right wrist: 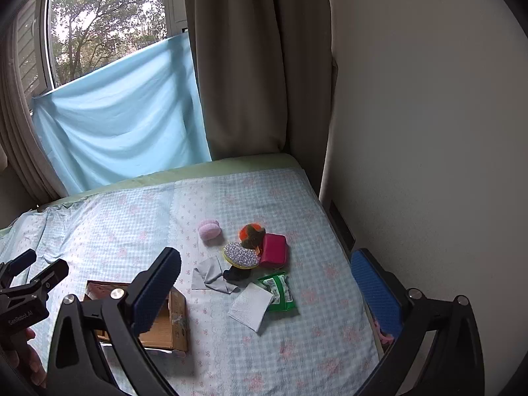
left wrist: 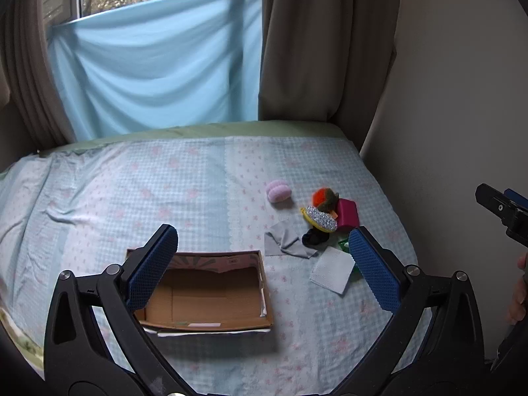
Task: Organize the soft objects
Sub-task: 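Grasp the grey cloth with the left tool while the right tool grasps the pink pouch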
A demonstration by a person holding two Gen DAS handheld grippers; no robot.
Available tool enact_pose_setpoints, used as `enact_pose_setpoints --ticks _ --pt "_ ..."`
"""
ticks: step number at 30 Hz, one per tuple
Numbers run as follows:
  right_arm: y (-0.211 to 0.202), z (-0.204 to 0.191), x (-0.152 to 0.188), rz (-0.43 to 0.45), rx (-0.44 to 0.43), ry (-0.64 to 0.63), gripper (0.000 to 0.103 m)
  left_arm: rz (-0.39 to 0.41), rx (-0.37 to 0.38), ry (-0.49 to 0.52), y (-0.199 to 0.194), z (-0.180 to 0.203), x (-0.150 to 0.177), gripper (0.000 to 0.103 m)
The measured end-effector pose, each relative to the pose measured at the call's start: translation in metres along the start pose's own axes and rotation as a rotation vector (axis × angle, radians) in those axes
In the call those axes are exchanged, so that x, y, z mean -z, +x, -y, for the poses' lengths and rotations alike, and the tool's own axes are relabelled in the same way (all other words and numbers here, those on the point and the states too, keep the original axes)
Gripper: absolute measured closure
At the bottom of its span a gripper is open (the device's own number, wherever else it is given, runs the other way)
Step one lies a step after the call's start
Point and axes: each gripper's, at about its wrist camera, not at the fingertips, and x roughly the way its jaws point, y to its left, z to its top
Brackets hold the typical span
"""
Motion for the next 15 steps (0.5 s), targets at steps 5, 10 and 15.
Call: enact_pose_setpoints --ticks 5,10,15 --pt "0.077 0.034 -0.009 -0.102 -0.011 0.035 0.0 -0.136 -0.006 -0.063 0.095 0.02 -0.008 0.0" --pt "0.166 0.062 -0.009 -0.22 -0.04 0.062 0.0 -0.268 -0.017 -0.126 0.19 0.028 -0.01 0.0" --pt "0.252 0.074 -0.001 -0.33 -0.052 0.063 0.001 -0.397 -0.043 -0.132 0.281 0.036 -0.003 0.001"
